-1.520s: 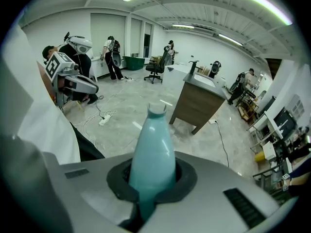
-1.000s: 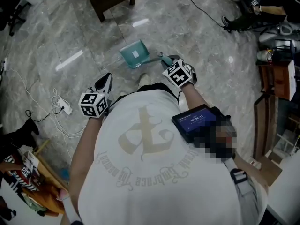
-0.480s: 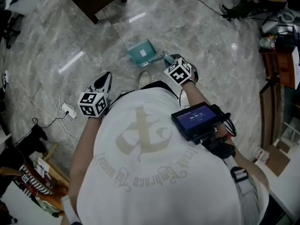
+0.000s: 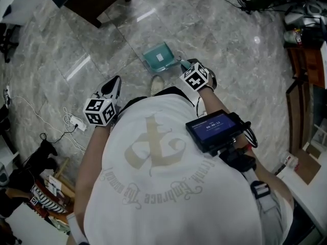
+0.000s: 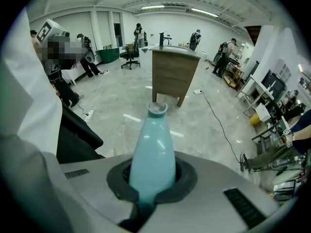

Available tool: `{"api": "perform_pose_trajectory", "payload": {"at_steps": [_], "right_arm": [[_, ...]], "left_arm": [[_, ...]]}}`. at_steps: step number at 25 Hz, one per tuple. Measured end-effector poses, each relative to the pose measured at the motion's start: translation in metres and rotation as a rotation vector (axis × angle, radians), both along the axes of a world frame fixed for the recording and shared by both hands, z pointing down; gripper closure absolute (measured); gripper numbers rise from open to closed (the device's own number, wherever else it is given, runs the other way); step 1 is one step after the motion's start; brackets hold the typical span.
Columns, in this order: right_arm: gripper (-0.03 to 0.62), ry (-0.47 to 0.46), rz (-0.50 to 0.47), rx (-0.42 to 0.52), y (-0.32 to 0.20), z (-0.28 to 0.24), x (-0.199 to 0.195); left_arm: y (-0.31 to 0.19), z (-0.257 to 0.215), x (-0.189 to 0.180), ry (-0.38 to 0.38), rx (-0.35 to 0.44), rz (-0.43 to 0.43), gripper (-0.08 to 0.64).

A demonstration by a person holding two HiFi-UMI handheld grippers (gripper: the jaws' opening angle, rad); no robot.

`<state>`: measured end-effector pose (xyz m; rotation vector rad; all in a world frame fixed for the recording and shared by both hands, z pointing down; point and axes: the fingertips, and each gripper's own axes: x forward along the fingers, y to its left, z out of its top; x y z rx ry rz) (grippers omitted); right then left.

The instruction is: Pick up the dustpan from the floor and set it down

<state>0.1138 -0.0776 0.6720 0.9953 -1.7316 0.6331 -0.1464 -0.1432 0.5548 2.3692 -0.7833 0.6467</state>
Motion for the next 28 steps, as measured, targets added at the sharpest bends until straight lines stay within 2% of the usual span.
{"api": "perform_pose_trajectory", "payload": {"at_steps": [6, 14, 28], "right_arm": [[0.572, 0.006, 0.009, -0.012, 0.005, 0.018, 0.016], [0.572, 0.009, 0.030, -0.046, -0.005, 0.057, 0.058], [0.571, 0.040, 0.020, -0.053, 0.002, 0.095, 0.066]], "left_arm": [[-0.006, -0.001, 0.018, 0.000, -0.007, 0.015, 0.548], [-0.020, 0.010, 0.053, -0.024, -0.037, 0.010, 0.548], [-0.004, 0.014, 0.049, -0.049, -0.058, 0.005, 0.548]]}}
